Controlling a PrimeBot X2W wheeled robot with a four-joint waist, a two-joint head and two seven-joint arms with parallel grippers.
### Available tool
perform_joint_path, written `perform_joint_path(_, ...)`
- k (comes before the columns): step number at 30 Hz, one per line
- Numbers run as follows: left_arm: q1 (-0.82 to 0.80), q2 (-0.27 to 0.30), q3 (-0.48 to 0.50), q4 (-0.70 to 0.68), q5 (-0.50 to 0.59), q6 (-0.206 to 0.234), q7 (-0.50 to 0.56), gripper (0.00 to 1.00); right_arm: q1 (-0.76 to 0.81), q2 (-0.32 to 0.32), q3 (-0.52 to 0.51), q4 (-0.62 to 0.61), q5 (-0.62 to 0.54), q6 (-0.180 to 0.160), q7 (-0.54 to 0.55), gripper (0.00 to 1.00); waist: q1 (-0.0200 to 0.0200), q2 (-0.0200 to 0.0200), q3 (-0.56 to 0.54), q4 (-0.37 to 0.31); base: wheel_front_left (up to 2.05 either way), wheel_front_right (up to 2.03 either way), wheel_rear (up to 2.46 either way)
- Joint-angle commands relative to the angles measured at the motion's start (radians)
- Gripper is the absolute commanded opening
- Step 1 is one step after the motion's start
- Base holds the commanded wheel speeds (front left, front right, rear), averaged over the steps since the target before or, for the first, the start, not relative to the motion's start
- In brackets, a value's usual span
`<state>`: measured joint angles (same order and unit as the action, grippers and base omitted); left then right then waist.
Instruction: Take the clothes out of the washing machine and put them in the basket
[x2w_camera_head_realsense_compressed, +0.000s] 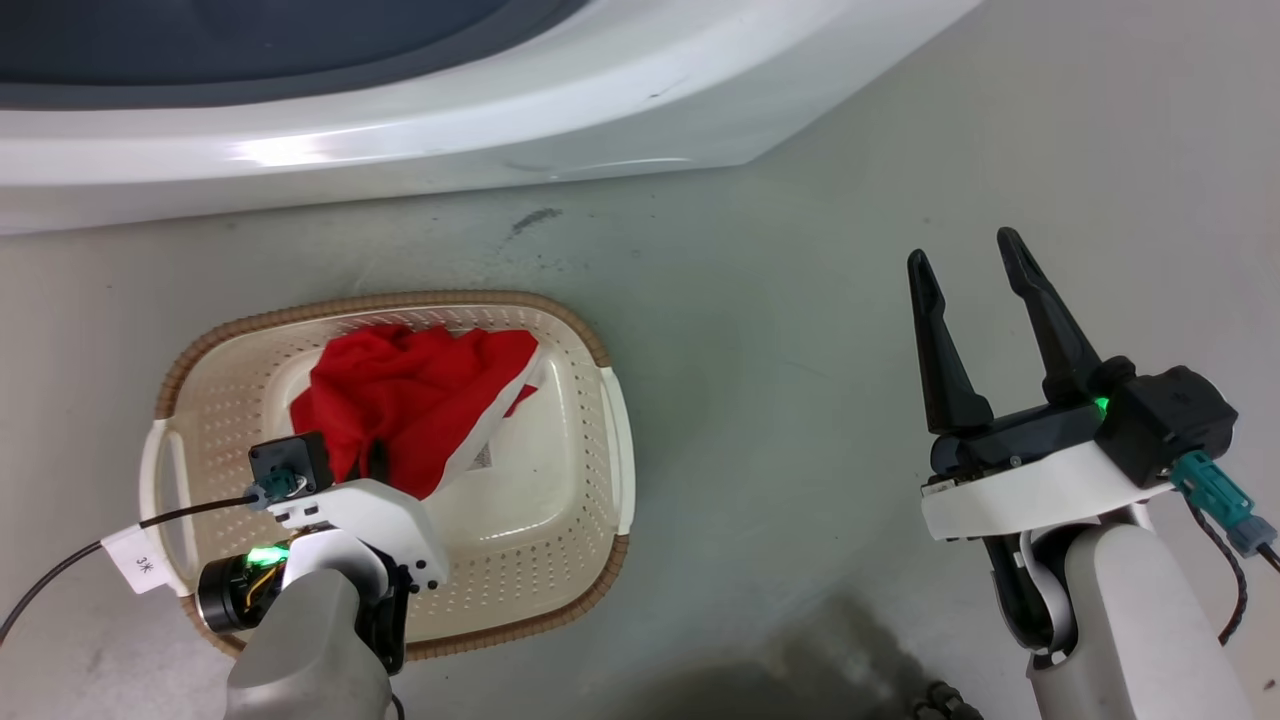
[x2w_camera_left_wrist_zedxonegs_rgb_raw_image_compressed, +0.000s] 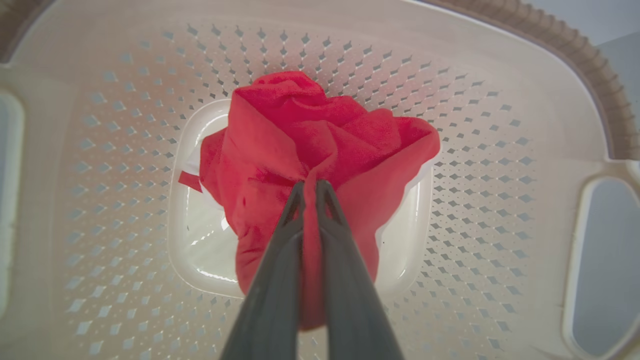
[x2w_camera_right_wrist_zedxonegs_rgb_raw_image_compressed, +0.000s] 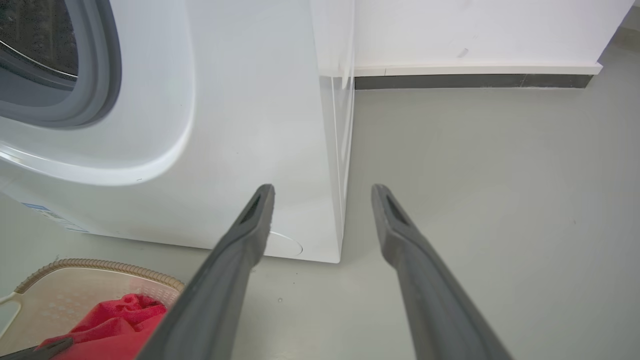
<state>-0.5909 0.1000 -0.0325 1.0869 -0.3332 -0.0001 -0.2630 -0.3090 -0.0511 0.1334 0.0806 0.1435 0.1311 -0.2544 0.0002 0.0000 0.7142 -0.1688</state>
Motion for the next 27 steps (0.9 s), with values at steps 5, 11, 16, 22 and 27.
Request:
perform_joint_path(5,-0.019,0.004,0.011,0.053,0.007,0.007,-0.002,0.0,-0.027,0.002,0.001,0.024,0.004,-0.001,-0.009,1.0,-0.0002,0.0,0.001,-0.012,0.0,0.0,0.0)
perform_joint_path(11,0.041,-0.016,0.021,0.058,0.006,-0.009,-0.002,1.0,0.009,0.001,-0.021,0.057,-0.015,-0.001,-0.011,1.0,-0.0002,0.0,-0.112,0.016,0.0,0.0,0.0)
perform_joint_path(16,0.108,-0.034,0.03,0.038,0.002,-0.029,-0.003,1.0,0.057,0.001,-0.053,0.069,-0.036,-0.001,-0.01,1.0,-0.0002,0.0,-0.241,0.049,0.0,0.0,0.0)
perform_joint_path(22,0.194,-0.045,0.039,-0.045,0.014,-0.045,-0.002,1.0,0.132,0.001,-0.089,0.059,-0.049,-0.001,0.004,1.0,-0.0002,0.0,-0.378,0.081,0.0,0.0,0.0)
perform_joint_path(27,0.267,-0.049,0.058,-0.166,0.03,-0.047,-0.003,1.0,0.191,0.001,-0.114,0.036,-0.054,-0.001,0.024,1.0,-0.0002,0.0,-0.465,0.101,0.0,0.0,0.0)
